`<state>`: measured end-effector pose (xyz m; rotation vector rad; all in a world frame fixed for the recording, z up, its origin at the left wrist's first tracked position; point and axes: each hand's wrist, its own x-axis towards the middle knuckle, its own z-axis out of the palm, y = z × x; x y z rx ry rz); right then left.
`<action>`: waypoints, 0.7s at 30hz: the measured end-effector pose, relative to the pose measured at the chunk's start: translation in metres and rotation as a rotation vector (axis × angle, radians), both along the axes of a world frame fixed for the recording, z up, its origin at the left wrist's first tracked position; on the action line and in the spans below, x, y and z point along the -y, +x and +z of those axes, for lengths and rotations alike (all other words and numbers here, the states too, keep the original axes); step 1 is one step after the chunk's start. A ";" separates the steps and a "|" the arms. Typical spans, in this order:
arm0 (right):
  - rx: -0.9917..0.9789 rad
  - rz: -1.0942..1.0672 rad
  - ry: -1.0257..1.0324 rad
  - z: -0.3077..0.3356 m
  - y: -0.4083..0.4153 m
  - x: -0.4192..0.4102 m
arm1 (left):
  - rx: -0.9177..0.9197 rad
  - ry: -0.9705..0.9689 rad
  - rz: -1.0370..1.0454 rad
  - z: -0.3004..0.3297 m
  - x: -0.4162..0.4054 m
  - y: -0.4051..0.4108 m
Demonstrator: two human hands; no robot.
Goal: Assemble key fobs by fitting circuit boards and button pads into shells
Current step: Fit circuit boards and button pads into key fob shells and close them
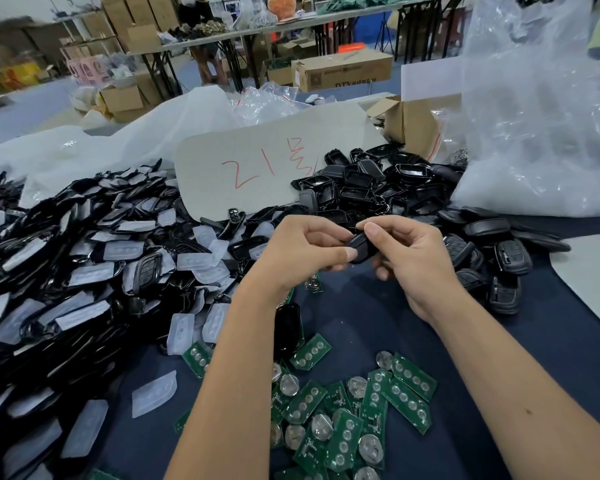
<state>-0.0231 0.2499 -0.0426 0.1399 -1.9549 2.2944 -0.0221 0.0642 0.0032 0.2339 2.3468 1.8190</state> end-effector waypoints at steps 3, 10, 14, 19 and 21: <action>-0.001 -0.023 -0.028 0.000 0.000 0.000 | -0.059 0.015 0.047 0.000 0.000 -0.002; 0.003 -0.065 -0.043 0.000 0.001 0.002 | -0.223 -0.086 0.088 -0.003 -0.004 -0.003; 0.006 -0.083 -0.050 0.001 0.001 0.002 | -0.279 -0.145 0.108 -0.005 -0.006 -0.003; -0.041 -0.036 -0.073 0.001 0.002 0.002 | -0.245 -0.076 0.128 -0.005 -0.006 -0.005; -0.056 -0.022 -0.073 0.001 0.001 0.002 | -0.216 -0.053 0.132 -0.006 -0.004 -0.005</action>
